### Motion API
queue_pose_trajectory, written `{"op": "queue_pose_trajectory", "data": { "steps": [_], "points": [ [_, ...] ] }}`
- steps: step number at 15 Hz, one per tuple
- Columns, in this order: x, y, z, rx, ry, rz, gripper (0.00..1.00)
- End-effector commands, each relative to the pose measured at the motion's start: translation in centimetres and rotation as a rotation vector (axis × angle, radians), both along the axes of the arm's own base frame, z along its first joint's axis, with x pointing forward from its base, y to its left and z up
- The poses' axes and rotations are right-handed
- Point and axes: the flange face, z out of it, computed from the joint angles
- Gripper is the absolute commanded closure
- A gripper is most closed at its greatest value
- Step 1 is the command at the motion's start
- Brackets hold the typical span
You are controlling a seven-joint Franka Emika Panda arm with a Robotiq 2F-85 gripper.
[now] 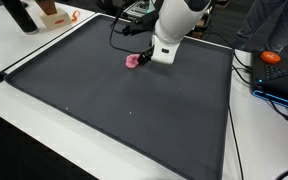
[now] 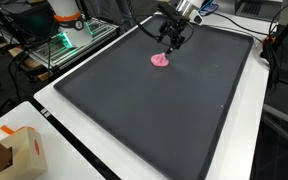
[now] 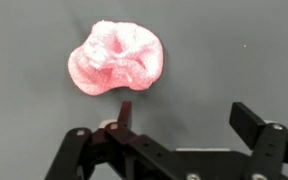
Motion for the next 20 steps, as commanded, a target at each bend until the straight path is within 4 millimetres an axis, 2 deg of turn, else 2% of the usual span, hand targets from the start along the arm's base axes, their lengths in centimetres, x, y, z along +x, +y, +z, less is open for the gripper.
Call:
{"op": "queue_pose_trajectory", "data": {
  "steps": [1, 5, 9, 16, 20],
  "points": [
    [0.0, -0.3, 0.4, 0.017, -0.052, 0.009, 0.0],
    [1.3, -0.7, 0.6, 0.039, -0.093, -0.031, 0.0],
    [2.9, -1.9, 1.1, 0.039, -0.136, -0.141, 0.0],
    [5.7, -5.6, 2.3, 0.035, -0.222, -0.436, 0.0],
    [7.2, -8.5, 2.5, 0.011, -0.231, -0.655, 0.0]
  ]
}}
